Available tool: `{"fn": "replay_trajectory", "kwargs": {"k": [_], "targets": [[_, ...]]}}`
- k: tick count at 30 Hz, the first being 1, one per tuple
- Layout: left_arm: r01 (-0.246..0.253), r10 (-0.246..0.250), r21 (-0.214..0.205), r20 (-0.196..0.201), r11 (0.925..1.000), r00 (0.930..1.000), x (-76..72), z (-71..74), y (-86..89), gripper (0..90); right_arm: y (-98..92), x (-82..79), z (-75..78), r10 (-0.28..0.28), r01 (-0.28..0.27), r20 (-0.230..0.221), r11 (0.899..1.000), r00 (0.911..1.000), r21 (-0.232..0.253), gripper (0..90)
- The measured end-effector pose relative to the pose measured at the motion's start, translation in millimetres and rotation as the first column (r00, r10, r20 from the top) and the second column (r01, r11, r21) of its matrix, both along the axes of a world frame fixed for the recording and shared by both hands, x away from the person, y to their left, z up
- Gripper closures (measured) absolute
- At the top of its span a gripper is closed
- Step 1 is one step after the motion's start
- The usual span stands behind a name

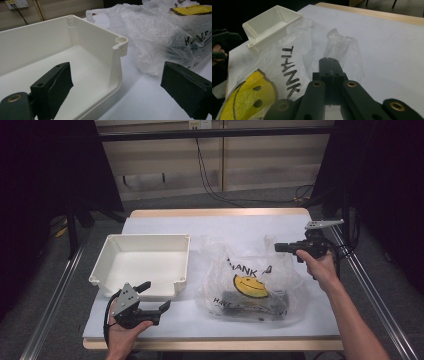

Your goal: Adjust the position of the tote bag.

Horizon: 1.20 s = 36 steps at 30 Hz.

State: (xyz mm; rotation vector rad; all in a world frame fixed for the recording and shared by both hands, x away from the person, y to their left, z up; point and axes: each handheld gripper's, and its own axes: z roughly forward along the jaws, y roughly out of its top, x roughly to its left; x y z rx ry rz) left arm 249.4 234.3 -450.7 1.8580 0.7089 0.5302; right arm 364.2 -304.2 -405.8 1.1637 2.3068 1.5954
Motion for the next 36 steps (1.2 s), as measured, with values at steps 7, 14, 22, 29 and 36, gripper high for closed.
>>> {"fn": "replay_trajectory", "kwargs": {"k": [7, 14, 22, 29, 36], "targets": [[0.023, -0.023, -0.039, -0.006, 0.999, 0.9997, 3.1, 3.5, -4.0, 9.7, -6.1, -19.9, 11.3, -0.001, -0.002, 0.045, 0.999, 0.999, 0.053, 90.0], [0.045, -0.046, -0.074, -0.015, 0.9962, 0.9988, 5.4, 12.6, -11.4, 11.4, -9.5, -39.8, 20.9, -0.003, -0.005, 0.085, 0.995, 0.9964, 0.096, 90.0], [0.07, -0.073, -0.105, -0.024, 0.992, 0.997, 13.5, 23.1, -22.9, 17.6, -17.3, -60.6, 22.5, -0.033, 0.013, 0.126, 0.989, 0.9915, 0.15, 90.0], [0.071, -0.072, -0.099, -0.006, 0.9925, 0.9974, 24.0, 29.8, -27.9, 18.0, -18.0, -75.8, 29.6, -0.023, 0.0, 0.153, 0.988, 0.988, 0.151, 90.0], [0.097, -0.098, -0.079, -0.013, 0.9922, 0.9951, 39.7, 35.9, -38.9, 20.4, -20.0, -94.8, 39.8, -0.018, -0.011, 0.177, 0.986, 0.9841, 0.165, 90.0]]}}
